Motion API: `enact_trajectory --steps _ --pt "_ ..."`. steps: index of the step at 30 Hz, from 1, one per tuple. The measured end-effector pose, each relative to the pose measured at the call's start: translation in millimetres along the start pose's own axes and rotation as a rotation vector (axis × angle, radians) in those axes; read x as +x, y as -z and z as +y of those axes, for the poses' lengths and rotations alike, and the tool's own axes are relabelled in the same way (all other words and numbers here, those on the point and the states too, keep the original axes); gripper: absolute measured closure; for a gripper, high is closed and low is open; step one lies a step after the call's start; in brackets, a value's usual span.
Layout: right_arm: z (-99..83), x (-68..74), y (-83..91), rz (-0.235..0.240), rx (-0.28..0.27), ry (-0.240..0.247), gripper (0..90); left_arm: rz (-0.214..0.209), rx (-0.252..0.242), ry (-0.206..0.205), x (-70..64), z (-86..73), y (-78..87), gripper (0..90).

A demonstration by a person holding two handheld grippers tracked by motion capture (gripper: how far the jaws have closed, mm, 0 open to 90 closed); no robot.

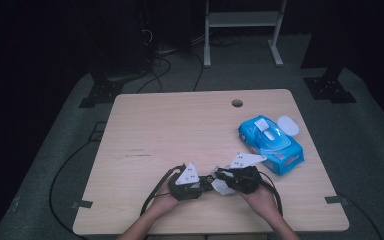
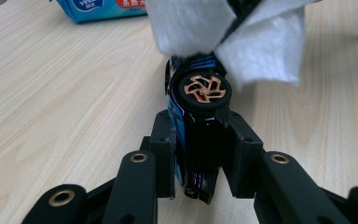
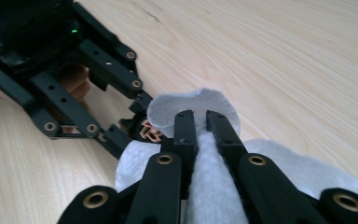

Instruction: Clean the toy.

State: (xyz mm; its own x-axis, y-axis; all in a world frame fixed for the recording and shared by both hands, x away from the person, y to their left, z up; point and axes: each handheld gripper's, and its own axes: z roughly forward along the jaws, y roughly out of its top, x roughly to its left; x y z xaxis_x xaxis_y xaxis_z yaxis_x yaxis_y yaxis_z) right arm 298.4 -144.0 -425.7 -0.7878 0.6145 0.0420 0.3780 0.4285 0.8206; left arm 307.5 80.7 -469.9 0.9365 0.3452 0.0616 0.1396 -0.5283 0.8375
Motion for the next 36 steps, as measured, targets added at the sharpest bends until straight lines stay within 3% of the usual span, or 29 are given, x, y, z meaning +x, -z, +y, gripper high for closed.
enact_trajectory --steps 3,6,8,12,14,15,16,18,20,22,25,29,32,35,36 --pt "1.6 3.7 -3.5 0.027 -0.016 -0.023 82.1 0.004 0.002 0.003 -0.7 0.7 -0.9 68.2" --pt "8.8 19.5 -15.6 0.081 -0.015 0.017 82.1 0.007 0.004 0.001 -0.9 0.8 -0.6 68.1" --pt "12.3 25.1 -19.4 0.068 -0.007 0.054 82.1 0.006 0.004 0.009 0.6 -0.1 1.0 68.1" --pt "7.6 9.1 -11.8 0.034 -0.011 0.017 82.1 0.014 0.001 0.014 3.3 -1.2 2.7 68.1" --pt "3.2 -0.9 -4.0 -0.041 -0.008 0.009 82.1 0.015 0.004 0.013 4.8 -1.0 3.8 68.1" --pt "0.9 -4.5 -1.1 -0.044 -0.014 -0.009 82.1 0.016 0.003 0.014 4.3 -0.7 3.7 68.1" --pt "-1.0 -6.7 1.1 -0.041 -0.020 -0.031 82.1 0.016 0.002 0.012 3.8 -0.3 3.5 68.1" --pt "-1.5 -5.3 1.0 -0.036 -0.022 -0.030 82.1 0.018 0.003 0.006 2.3 0.6 2.2 68.1" --pt "0.6 1.4 -3.8 0.011 -0.032 -0.038 82.1 0.018 0.005 0.009 2.3 0.7 1.9 68.1" --pt "4.3 12.5 -11.7 0.032 -0.026 -0.001 81.9 0.019 0.011 0.010 3.5 -0.1 3.0 68.0" --pt "6.2 13.9 -13.5 0.037 -0.022 0.014 81.9 0.021 0.013 0.015 5.0 -1.0 5.3 67.9" --pt "0.4 -2.9 -3.8 -0.038 -0.017 0.000 81.9 0.017 0.005 0.021 6.9 -1.2 4.9 68.0" --pt "-3.0 -13.1 3.7 -0.060 -0.023 -0.038 81.9 0.019 0.002 0.016 6.1 0.0 4.7 68.0" --pt "-1.9 -5.2 0.0 -0.014 -0.029 -0.046 81.9 0.017 0.000 0.022 5.3 0.3 4.1 68.0" --pt "-0.4 1.5 -3.9 0.025 -0.039 -0.043 81.8 0.016 -0.002 0.024 5.1 0.3 3.7 68.0"
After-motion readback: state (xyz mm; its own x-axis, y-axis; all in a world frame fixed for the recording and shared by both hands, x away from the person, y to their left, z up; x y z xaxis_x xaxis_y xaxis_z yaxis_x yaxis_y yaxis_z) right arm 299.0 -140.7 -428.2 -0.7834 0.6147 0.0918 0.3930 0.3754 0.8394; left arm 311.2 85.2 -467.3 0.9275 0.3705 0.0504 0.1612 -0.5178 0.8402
